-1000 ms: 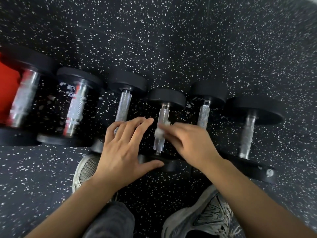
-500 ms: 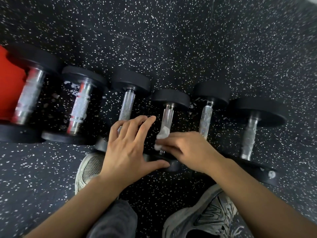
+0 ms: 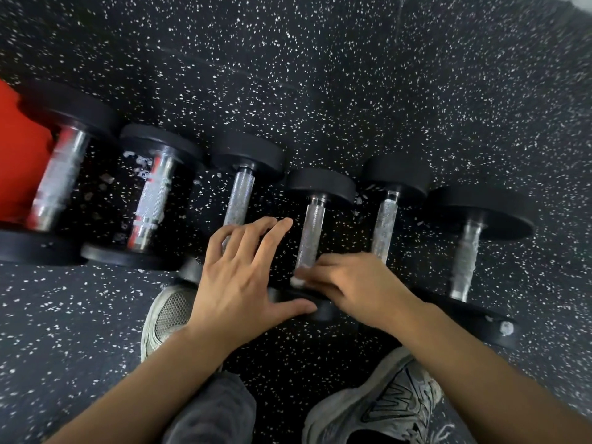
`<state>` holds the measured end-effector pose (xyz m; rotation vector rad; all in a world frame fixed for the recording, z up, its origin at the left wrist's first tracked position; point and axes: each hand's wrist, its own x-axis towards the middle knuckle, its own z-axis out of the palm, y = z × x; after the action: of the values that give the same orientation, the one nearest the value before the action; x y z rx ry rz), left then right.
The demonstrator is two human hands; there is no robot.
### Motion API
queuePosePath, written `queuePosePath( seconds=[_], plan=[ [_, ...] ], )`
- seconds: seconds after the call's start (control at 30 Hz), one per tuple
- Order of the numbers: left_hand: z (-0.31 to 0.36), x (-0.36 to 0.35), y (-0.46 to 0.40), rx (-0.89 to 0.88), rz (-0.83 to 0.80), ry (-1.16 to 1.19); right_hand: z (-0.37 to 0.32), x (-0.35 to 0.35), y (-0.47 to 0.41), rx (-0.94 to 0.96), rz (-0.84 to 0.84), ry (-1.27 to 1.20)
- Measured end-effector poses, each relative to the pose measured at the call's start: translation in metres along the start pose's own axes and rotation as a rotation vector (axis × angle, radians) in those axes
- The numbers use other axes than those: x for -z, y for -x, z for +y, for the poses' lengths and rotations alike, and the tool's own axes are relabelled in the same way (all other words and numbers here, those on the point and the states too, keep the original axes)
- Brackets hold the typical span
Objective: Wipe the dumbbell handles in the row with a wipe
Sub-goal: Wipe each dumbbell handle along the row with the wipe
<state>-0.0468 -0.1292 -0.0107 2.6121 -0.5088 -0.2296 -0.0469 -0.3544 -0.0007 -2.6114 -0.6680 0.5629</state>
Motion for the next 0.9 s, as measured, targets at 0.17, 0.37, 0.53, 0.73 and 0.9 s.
queuePosePath(
  seconds=[0.17, 0.37, 0.53, 0.73, 0.9],
  plan=[
    [0.001, 0.0, -0.001, 0.004, -0.011, -0.012, 0.007, 0.011, -0.025, -0.212, 0.411, 0.019],
    [0.0, 0.001, 0.0, -0.002, -0.007, -0.004, 0.008, 0.007, -0.034, -0.211, 0.276, 0.031],
    [0.0, 0.0, 0.0, -0.003, -0.007, -0.003, -0.004, 0.003, -0.008, -0.051, -0.036, 0.02],
    [0.0, 0.002, -0.001, -0.002, -0.024, -0.003, 0.002, 0.007, -0.029, -0.23, 0.367, 0.003],
    [-0.001, 0.003, -0.001, -0.001, -0.038, 0.007, -0.006, -0.002, -0.029, -0.163, 0.264, 0.022]
  ],
)
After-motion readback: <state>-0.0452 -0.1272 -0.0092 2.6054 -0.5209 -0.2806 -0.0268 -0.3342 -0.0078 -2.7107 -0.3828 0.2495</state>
